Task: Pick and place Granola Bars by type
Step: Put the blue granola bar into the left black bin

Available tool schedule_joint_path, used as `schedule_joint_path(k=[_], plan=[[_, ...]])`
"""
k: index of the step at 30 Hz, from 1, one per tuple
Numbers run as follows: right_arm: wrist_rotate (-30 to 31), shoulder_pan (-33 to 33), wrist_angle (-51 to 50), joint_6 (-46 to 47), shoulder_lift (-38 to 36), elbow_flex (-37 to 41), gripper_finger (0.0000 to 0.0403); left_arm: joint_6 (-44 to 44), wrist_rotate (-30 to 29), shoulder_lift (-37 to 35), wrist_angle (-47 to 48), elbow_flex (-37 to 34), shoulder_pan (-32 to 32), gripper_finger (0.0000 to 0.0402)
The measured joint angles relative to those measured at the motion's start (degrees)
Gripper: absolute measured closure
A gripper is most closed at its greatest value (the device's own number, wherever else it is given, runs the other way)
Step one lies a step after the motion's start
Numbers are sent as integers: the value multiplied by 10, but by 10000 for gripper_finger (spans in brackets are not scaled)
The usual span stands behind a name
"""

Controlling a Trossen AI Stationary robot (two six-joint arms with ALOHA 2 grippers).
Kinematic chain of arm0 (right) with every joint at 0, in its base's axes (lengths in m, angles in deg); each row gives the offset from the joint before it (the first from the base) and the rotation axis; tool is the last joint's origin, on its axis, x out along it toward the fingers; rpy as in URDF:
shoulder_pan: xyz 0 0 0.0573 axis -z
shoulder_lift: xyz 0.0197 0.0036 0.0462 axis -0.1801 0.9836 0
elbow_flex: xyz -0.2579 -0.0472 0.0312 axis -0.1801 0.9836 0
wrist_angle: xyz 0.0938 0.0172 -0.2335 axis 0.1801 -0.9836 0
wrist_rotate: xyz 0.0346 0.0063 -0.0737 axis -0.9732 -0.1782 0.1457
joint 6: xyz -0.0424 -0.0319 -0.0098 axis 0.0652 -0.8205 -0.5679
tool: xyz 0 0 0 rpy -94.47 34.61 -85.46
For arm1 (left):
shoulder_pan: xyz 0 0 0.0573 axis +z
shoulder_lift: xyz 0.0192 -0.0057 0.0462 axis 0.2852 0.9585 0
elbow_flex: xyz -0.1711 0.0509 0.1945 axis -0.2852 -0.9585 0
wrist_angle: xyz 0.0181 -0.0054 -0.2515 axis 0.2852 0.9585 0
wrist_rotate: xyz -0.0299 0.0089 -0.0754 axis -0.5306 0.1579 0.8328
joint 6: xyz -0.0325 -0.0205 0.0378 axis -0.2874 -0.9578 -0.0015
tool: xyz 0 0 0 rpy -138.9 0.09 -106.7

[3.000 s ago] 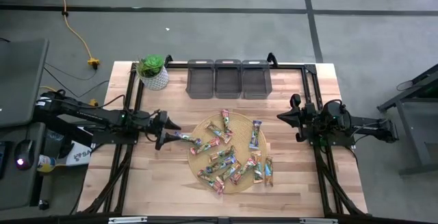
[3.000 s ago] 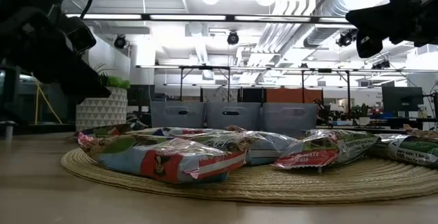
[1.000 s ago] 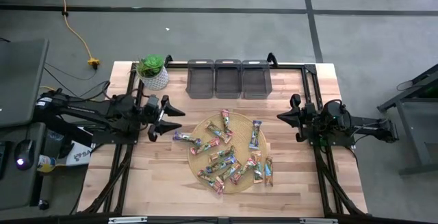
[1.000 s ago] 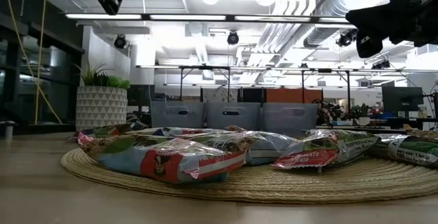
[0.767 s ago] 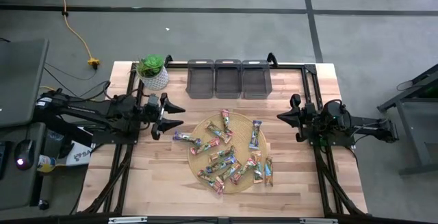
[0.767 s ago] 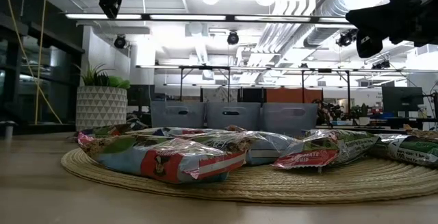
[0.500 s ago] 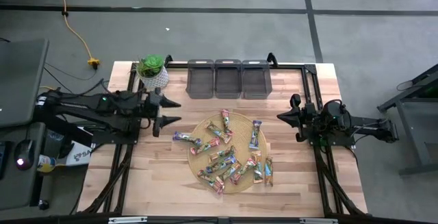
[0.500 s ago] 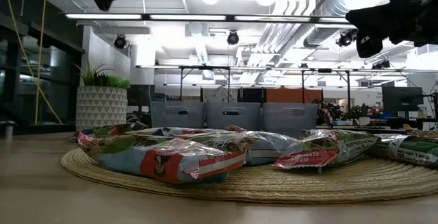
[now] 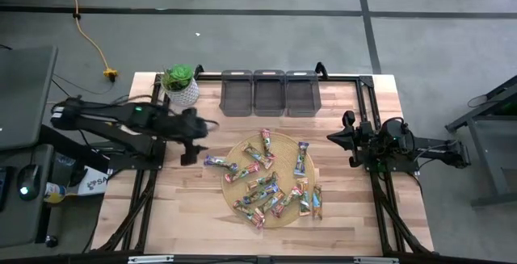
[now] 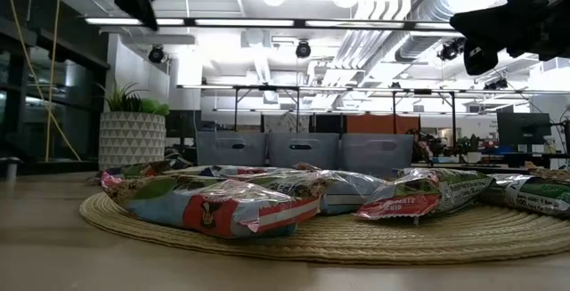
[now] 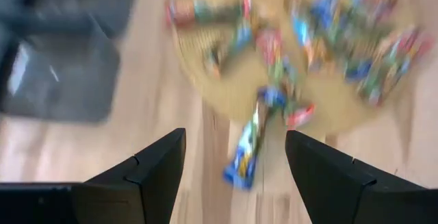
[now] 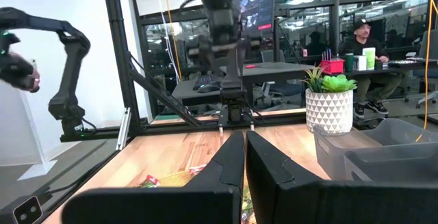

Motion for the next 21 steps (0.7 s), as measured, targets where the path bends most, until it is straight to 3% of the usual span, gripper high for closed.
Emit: schedule_joint_path(k=[9, 21], plan=[[0, 0, 0, 0, 0, 0, 402, 52, 66, 167, 1, 1, 0, 153], [0, 0, 0, 0, 0, 0, 402, 183, 77, 253, -84, -10, 0, 153]])
